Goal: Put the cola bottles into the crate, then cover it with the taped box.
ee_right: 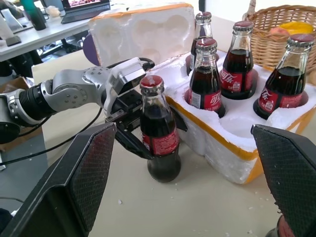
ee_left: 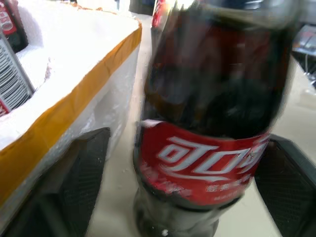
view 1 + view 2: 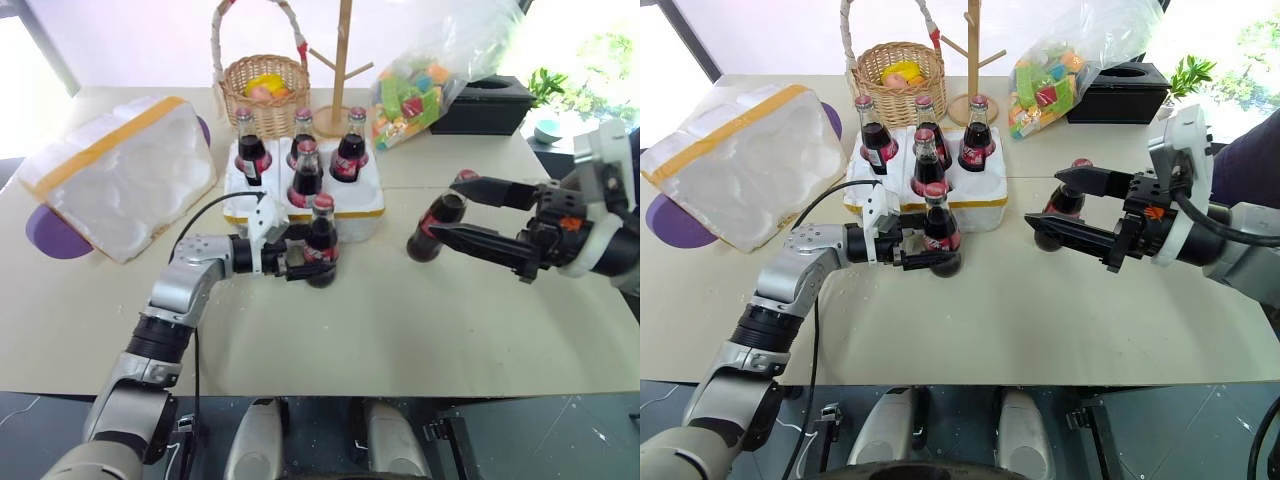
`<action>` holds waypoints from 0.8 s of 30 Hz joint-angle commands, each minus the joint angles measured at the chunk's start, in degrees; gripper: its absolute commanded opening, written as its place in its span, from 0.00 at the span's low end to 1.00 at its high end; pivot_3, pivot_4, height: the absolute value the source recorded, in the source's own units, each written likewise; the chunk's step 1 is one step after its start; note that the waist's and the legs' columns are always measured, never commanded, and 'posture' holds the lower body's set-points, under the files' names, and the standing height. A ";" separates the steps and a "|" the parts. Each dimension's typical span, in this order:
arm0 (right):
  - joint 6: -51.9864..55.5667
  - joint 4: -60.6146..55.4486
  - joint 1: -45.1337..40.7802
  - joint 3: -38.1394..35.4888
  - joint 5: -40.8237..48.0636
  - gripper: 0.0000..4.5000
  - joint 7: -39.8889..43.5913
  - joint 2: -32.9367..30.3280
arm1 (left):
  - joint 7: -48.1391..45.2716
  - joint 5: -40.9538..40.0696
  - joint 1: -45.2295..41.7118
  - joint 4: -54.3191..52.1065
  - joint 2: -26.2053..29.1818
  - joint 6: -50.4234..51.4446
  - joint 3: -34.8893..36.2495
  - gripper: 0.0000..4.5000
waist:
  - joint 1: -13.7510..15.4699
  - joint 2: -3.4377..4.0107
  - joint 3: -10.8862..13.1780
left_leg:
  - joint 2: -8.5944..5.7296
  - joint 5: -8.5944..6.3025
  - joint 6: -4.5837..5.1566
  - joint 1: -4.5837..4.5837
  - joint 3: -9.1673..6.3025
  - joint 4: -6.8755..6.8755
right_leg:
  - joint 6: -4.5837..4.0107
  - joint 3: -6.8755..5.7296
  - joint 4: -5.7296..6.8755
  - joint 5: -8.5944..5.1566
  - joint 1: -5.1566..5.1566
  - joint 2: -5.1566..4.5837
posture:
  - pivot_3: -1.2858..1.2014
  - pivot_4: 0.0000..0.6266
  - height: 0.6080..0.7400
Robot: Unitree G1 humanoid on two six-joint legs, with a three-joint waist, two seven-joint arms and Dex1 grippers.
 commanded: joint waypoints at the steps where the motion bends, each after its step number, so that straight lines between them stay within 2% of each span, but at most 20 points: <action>1: -1.00 0.19 -1.14 -0.45 -0.45 1.00 1.10 0.00 | -1.15 -4.42 0.47 -5.96 3.99 4.38 4.52 0.61 | -0.20 -0.02 0.01 | 0.01 0.00 0.00 -0.01 0.00 0.00 | 0.00 0.00 0.00 0.00 -0.02 0.01 | 0.52 0.24 1.00; 5: -0.71 -0.20 -0.62 -0.43 -0.79 1.00 2.55 -0.41 | -4.96 -16.33 3.36 -14.59 12.83 16.93 12.28 0.61 | -1.03 -0.01 0.03 | 0.14 -0.06 0.10 -0.09 -0.01 -0.03 | 0.00 0.02 0.02 0.00 -0.15 0.15 | 0.52 0.24 1.00; 9: -0.50 -0.40 0.01 -0.42 -1.09 1.00 3.56 -0.35 | -0.88 -23.07 -0.89 -12.82 16.86 23.31 21.30 0.61 | -1.09 -0.01 0.04 | 0.17 -0.06 0.10 -0.17 -0.07 -0.03 | 0.06 0.00 0.06 0.03 -0.23 0.20 | 0.52 0.24 1.00; 13: -0.88 -1.99 1.16 0.71 -2.76 1.00 7.05 -1.17 | 4.49 -18.65 -10.70 0.06 17.34 18.63 24.18 0.61 | -1.01 -0.03 0.04 | 0.13 -0.06 0.09 -0.19 -0.07 0.20 | 0.01 0.01 0.02 -0.01 -0.09 0.19 | 0.52 0.24 1.00; 20: -1.40 -1.67 0.02 1.98 -4.52 1.00 8.99 -0.90 | 0.18 -6.76 -23.09 21.03 16.56 4.00 16.53 0.61 | -1.31 -0.04 0.05 | 0.11 -0.09 0.14 -0.19 -0.07 0.20 | 0.13 0.03 0.00 0.08 -0.06 0.20 | 0.52 0.24 1.00; 24: -1.41 -1.46 -0.36 2.21 -5.19 1.00 7.80 0.00 | -2.79 -2.26 -26.14 29.56 13.12 -1.37 12.64 0.61 | -1.16 -0.06 0.04 | 0.11 -0.10 0.16 -0.24 -0.06 0.17 | 0.22 0.02 0.00 0.12 -0.12 0.21 | 0.52 0.24 1.00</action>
